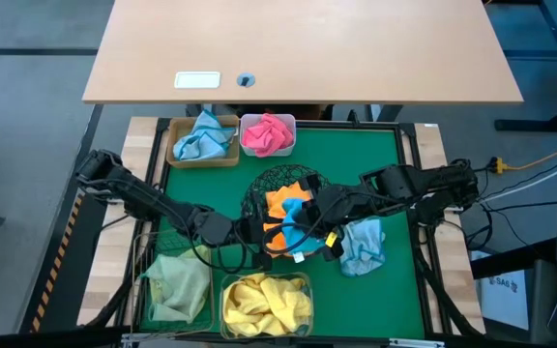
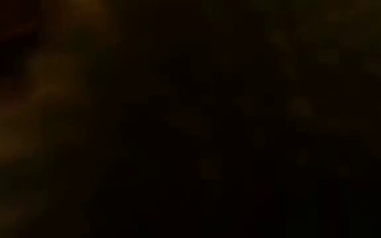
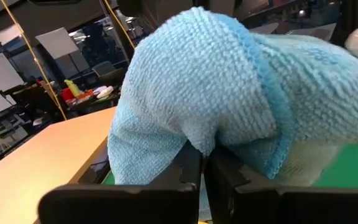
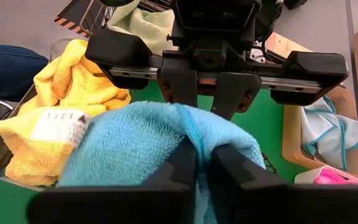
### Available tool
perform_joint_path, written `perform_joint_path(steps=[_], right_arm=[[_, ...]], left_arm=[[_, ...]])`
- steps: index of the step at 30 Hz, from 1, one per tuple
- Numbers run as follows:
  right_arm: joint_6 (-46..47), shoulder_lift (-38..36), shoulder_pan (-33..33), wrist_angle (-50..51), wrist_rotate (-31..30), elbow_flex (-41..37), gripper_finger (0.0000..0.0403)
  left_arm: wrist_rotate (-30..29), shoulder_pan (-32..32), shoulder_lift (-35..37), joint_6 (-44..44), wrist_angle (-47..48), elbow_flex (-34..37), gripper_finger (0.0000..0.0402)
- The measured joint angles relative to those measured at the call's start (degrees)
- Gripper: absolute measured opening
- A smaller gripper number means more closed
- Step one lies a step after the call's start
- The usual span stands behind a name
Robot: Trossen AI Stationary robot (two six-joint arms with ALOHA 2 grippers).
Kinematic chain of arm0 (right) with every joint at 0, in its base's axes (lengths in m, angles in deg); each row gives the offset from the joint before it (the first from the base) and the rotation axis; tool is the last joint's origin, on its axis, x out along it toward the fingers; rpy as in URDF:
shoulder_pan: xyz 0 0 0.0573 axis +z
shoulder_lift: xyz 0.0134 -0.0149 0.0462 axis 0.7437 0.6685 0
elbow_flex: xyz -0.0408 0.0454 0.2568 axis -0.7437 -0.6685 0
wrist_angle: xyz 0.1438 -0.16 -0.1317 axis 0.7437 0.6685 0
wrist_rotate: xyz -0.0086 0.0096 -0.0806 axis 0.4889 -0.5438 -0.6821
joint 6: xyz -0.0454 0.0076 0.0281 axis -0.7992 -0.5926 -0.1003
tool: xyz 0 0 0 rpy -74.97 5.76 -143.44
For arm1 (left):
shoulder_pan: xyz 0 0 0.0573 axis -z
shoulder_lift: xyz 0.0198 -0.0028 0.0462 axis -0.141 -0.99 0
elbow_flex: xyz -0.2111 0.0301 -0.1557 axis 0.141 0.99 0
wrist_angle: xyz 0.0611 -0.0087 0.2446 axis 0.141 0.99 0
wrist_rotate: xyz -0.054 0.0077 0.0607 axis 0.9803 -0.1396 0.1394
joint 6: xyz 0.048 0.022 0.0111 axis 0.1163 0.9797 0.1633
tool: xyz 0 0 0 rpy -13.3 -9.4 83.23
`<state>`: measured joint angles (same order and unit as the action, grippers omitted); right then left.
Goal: Sort microfiber towel by color & place in baskets
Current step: Put the blue towel into the orange bin
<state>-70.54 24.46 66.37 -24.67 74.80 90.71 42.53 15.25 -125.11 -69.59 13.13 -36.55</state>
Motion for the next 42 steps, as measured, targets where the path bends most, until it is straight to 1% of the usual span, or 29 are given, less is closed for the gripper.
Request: perform_joint_path(steps=[2,5,9,11,14,18,20,23,27,29,32,34,38,42], right_arm=[[0.0,0.0,0.0,0.0,0.0,0.0,0.005],[0.1,0.0,0.0,-0.1,-0.6,0.0,0.0098],[0.1,0.1,0.1,1.2,-6.9,1.1,0.0158],[0.2,0.1,0.1,2.7,-9.0,2.7,0.0179],[0.7,0.0,0.0,5.8,-9.7,5.8,0.02],[5.7,0.0,0.0,10.2,-9.6,10.2,0.021],[8.0,0.0,0.0,14.0,-9.5,12.5,0.0211],[11.6,-1.2,0.0,17.2,-9.2,12.0,0.0211],[16.5,-1.4,0.0,24.5,-5.7,11.9,0.0211],[17.9,-1.4,0.0,27.4,-3.2,11.7,0.0211],[18.0,-1.5,0.1,26.6,0.8,10.6,0.0211],[17.9,-1.5,0.1,26.8,2.2,10.5,0.0211],[17.0,-2.2,0.1,26.9,2.4,10.4,0.0211],[15.9,-3.1,0.1,26.9,1.8,10.4,0.0211]], left_arm=[[-0.1,0.0,0.0,0.0,0.0,0.0,0.0003],[-0.5,0.0,0.0,0.0,0.1,0.0,0.0002],[-0.5,-0.4,0.0,-0.1,0.1,0.0,0.0002],[-0.5,-0.8,0.0,-0.2,0.1,0.0,0.0001],[-0.5,-1.6,0.0,-1.4,0.1,0.0,0.0001],[-0.5,-3.4,0.0,-2.7,1.0,0.0,0.0001],[-0.5,-4.4,0.0,-2.7,1.0,0.0,0.0001],[-0.6,-6.3,0.1,-2.7,1.0,0.0,0.0],[-3.7,-9.1,2.1,0.2,1.0,0.0,0.0],[-5.1,-10.5,4.0,1.6,0.9,0.0,0.0],[-6.1,-12.3,7.4,2.4,0.9,0.0,0.0],[-6.3,-13.5,10.1,3.6,1.7,0.0,0.0],[-8.7,-15.9,15.5,4.9,4.3,0.0,0.0],[-11.9,-18.9,20.9,4.7,11.3,0.0,0.0]])
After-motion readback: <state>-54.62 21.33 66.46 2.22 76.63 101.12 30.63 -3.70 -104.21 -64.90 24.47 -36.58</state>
